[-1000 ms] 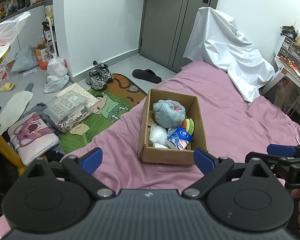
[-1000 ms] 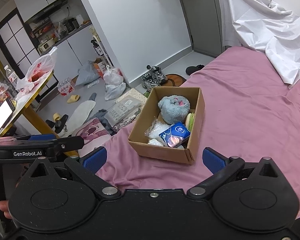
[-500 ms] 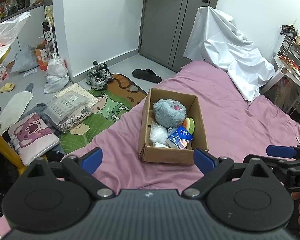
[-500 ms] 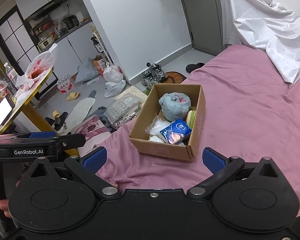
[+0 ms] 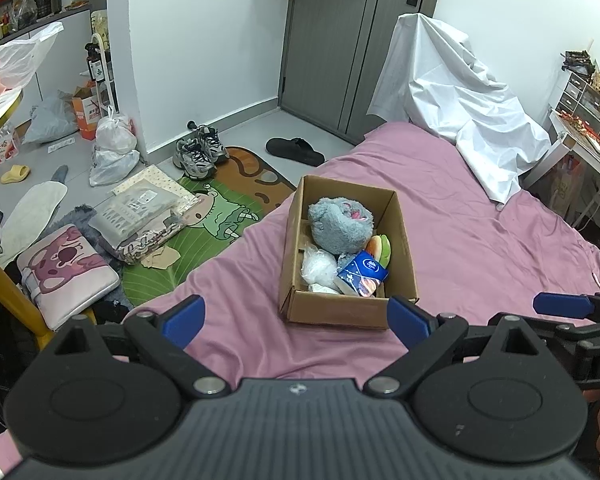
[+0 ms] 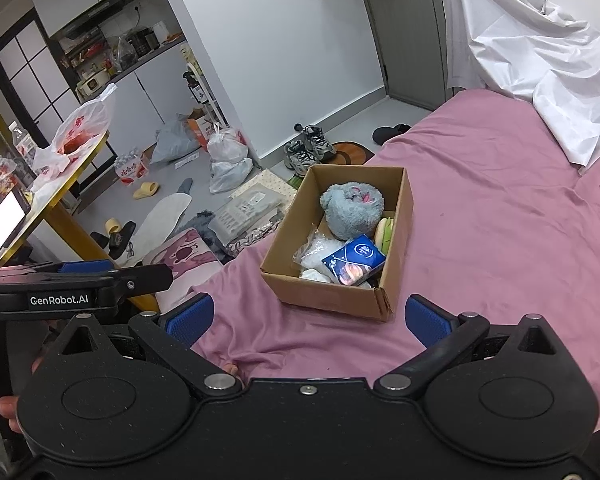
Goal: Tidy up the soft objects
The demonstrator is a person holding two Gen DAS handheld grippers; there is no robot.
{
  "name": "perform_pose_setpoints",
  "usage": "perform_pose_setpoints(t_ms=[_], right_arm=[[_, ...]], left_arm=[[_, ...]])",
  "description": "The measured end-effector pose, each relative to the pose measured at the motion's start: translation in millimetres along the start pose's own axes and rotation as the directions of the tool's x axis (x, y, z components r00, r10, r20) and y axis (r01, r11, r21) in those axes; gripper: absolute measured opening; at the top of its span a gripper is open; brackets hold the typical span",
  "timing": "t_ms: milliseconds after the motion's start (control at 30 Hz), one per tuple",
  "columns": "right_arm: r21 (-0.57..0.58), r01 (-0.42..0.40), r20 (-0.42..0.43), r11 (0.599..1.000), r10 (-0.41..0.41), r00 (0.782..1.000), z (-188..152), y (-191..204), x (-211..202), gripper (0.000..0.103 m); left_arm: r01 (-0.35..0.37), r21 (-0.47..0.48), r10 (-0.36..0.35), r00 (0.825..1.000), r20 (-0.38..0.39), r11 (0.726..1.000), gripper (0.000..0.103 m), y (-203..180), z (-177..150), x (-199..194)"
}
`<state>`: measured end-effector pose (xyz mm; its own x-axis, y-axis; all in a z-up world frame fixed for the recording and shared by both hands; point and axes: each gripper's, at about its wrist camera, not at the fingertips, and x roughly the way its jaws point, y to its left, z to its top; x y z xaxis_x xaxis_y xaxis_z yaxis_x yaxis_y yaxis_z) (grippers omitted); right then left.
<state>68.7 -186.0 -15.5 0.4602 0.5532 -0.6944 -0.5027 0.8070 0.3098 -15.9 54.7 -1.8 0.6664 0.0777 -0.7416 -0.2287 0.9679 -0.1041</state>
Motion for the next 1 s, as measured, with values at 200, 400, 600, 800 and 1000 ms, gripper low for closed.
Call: perform_pose_setpoints(t_ms=[200,400,600,800,1000], right_arm=[[-0.001,0.004,-0.002,1.000,-0.004,1.000,-1.3,1.3,0.4,0.103],[0.000,0.004,-0.003,1.000,-0.004,1.000,-1.3,1.1,0.7,0.103],[0.001,0.006,-0.006,1.000,-0.006,1.000,-1.1,1.9,1.9,0.103],[0.000,0.008,-0.007,1.000,-0.008,1.000,-1.4,1.7,2.9,0.103],[0.002,0.010,-0.009,1.000,-0.010,1.000,-2.5,0.5,5.1,0.103]], left_arm=[[-0.012,0.003,0.012,1.000,-0.003,1.000,0.097,1.8,-0.5,0.2],[-0.013,0.002,0.013,1.000,-0.005,1.000,0.097,3.0,-1.0,0.9],[-0.018,-0.003,0.018,1.000,-0.013,1.000,0.097,1.5,-1.4,3.7],[-0.016,-0.004,0.015,1.000,-0.015,1.000,0.097,1.0,-2.4,5.6],[-0.009,0.009,0.009,1.000,-0.010,1.000,0.097,-1.5,-3.3,5.4]])
